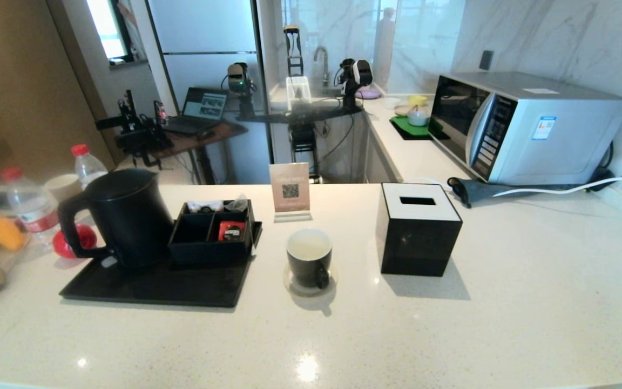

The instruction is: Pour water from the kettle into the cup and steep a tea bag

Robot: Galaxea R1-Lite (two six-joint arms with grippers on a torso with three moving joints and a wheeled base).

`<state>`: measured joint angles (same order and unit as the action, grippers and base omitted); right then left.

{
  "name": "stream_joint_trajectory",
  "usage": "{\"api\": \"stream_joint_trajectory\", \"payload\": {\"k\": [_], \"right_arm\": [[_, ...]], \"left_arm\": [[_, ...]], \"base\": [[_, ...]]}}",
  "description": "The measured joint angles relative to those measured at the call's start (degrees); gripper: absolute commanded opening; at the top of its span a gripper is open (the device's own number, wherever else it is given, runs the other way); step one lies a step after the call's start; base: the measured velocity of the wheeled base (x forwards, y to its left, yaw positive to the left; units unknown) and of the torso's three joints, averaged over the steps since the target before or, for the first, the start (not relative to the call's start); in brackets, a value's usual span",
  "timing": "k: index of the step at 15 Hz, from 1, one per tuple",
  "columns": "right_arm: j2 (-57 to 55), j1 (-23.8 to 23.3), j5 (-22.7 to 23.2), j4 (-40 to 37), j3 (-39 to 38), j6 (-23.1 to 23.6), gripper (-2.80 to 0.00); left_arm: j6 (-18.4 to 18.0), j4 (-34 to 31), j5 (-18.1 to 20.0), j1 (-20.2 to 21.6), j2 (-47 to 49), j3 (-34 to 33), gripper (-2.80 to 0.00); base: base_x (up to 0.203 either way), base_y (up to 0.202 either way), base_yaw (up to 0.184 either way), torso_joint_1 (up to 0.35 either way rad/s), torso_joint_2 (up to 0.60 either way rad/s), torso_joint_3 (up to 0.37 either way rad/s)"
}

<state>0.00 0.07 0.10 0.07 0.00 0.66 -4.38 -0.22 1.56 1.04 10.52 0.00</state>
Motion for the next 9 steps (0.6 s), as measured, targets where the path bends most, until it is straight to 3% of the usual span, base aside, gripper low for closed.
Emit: {"api": "stream_joint_trajectory", "payload": {"k": [4,9], "right_arm": [[0.0,0.0,-0.02,0.0,0.0,0.02,-2.8],[0.0,0.0,-0.02,0.0,0.0,0.0,-2.8]], "left_arm": [[-3.49,0.04,0.17,-0.21,-0.71,0.0,-2.8],[-3.71,-0.05,0.23,-0.74,-5.67,0.0,-2.8]], "base": [[0.0,0.0,0.0,0.0,0.0,0.0],[0.0,0.0,0.0,0.0,0.0,0.0]]}}
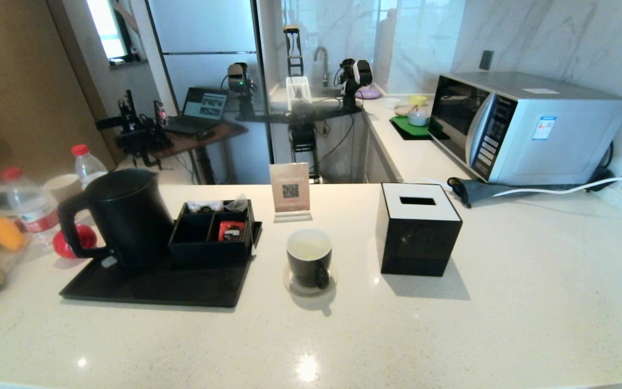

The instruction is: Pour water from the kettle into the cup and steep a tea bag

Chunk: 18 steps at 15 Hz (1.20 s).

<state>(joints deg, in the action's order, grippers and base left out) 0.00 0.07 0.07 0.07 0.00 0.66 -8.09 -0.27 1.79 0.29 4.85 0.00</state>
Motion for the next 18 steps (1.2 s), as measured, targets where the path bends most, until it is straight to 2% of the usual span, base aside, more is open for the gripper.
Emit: {"api": "stream_joint_trajectory", "payload": {"k": [5,18], "right_arm": [[0.0,0.0,-0.02,0.0,0.0,0.02,-2.8],[0.0,0.0,0.0,0.0,0.0,0.0,-2.8]], "left_arm": [[-0.81,0.17,0.18,-0.22,-4.22,0.05,-2.8],[-1.06,-0.17,0.05,-0.22,-4.74,0.67,-2.8]], "base": [[0.0,0.0,0.0,0.0,0.0,0.0],[0.0,0.0,0.0,0.0,0.0,0.0]]}}
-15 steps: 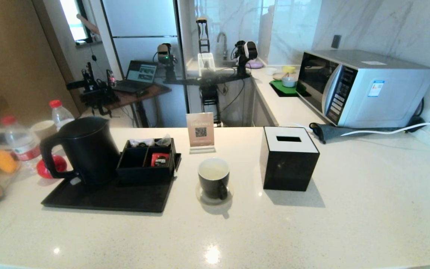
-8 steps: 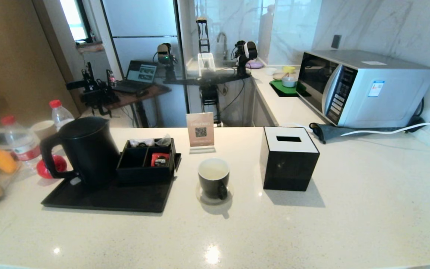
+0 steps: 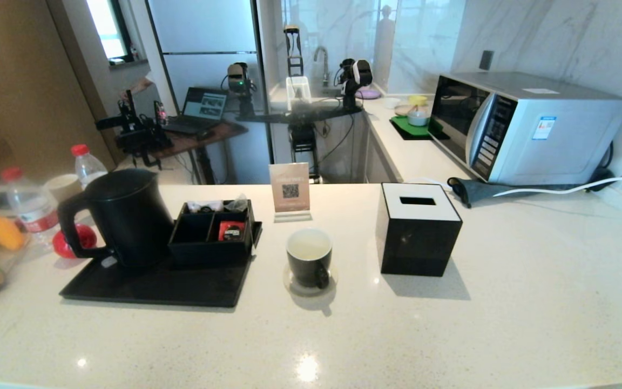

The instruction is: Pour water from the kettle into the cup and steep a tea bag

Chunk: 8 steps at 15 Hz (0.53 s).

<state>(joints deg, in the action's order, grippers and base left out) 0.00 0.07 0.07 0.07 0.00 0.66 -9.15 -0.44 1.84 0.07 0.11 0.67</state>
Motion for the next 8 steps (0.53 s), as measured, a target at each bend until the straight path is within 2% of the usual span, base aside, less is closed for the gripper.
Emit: {"api": "stream_joint_trajectory", "payload": {"k": [3,8], "right_arm": [[0.0,0.0,0.02,0.0,0.0,0.02,-2.8],[0.0,0.0,-0.01,0.0,0.0,-0.03,-2.8]], "left_arm": [[-1.22,-1.51,-0.3,0.0,3.28,3.5,-2.8],[-1.48,-1.76,0.26,-0.02,18.33,13.0,-2.8]], "base": [[0.0,0.0,0.0,0.0,0.0,0.0],[0.0,0.0,0.0,0.0,0.0,0.0]]}}
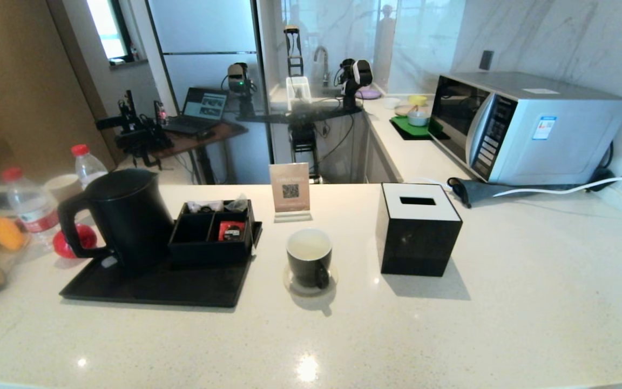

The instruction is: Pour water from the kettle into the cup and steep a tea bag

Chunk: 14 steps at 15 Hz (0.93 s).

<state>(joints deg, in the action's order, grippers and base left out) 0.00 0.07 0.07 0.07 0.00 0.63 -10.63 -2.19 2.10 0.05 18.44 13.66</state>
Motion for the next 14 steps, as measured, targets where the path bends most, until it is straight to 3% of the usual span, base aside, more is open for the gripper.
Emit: {"api": "stream_joint_trajectory", "payload": {"k": [5,9,13,14], "right_arm": [[0.0,0.0,0.01,0.0,0.0,0.03,-2.8],[0.0,0.0,0.01,0.0,0.0,0.01,-2.8],[0.0,0.0,0.01,0.0,0.0,0.01,-2.8],[0.0,0.0,0.03,0.0,0.0,0.01,-2.8]], "left_arm": [[0.02,0.4,2.29,-0.27,20.21,12.85,-2.8],[0.24,0.41,4.88,-0.3,38.01,27.56,-2.8],[0.54,0.29,8.04,-2.79,52.33,40.16,-2.8],[0.56,0.27,8.21,-3.57,54.98,42.14,-1.84]], "base": [[0.0,0.0,0.0,0.0,0.0,0.0],[0.0,0.0,0.0,0.0,0.0,0.0],[0.0,0.0,0.0,0.0,0.0,0.0],[0.0,0.0,0.0,0.0,0.0,0.0]]}}
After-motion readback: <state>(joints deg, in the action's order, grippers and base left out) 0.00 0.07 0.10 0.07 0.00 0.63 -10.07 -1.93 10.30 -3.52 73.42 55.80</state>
